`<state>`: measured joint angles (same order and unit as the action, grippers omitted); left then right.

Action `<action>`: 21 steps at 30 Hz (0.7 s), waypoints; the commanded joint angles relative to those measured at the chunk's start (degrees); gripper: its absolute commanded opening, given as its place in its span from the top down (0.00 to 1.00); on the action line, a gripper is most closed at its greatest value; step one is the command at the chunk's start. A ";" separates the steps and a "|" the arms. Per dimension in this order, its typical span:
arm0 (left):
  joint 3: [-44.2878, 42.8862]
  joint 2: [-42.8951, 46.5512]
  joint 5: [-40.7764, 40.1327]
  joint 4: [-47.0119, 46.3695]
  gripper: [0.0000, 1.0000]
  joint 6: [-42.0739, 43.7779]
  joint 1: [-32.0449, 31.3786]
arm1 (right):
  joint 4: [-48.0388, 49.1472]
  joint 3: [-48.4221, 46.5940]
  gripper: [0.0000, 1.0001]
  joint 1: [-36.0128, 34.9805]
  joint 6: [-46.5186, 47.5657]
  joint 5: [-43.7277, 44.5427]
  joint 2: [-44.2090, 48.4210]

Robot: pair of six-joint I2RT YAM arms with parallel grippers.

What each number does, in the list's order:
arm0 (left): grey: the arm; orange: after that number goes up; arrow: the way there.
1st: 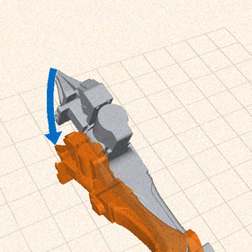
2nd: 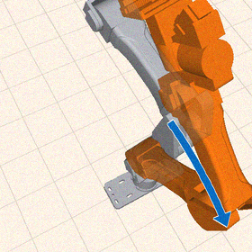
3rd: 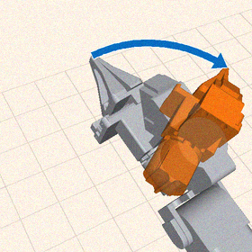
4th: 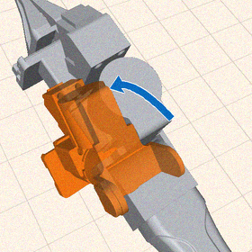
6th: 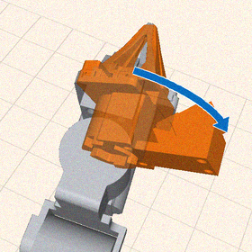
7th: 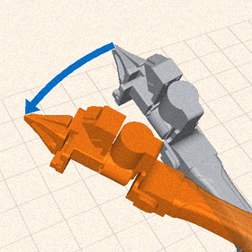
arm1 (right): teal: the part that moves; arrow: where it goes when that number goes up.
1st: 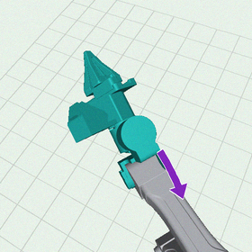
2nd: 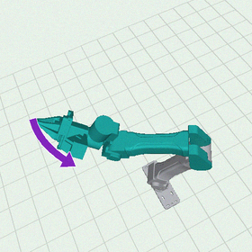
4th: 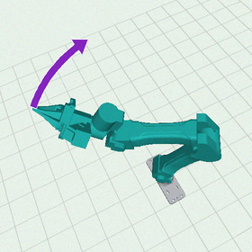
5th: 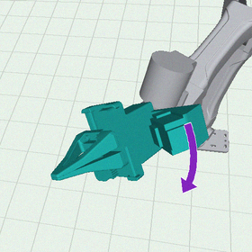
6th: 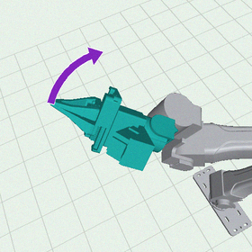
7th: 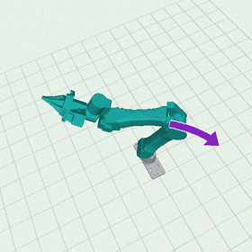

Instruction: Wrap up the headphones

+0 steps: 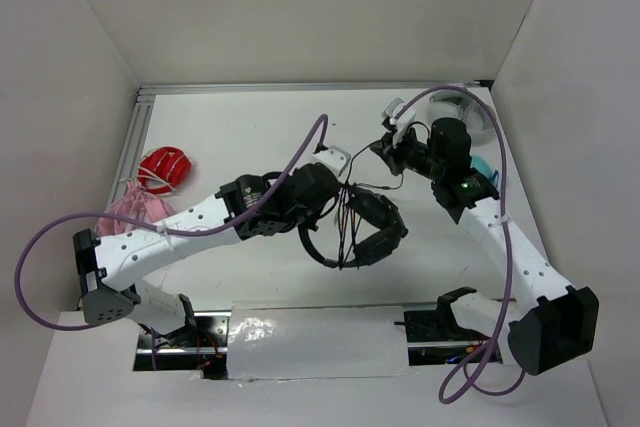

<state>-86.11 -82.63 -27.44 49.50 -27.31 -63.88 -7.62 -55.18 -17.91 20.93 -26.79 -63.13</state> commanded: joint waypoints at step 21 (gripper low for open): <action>-34.46 -6.04 -8.94 -42.26 1.00 45.39 -4.24 | 24.48 3.76 0.89 -1.95 -17.41 -7.58 -14.73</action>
<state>-116.60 -86.70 -33.54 23.35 8.80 -66.98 12.34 -49.12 -18.28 6.22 -33.89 -75.07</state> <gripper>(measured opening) 0.270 0.106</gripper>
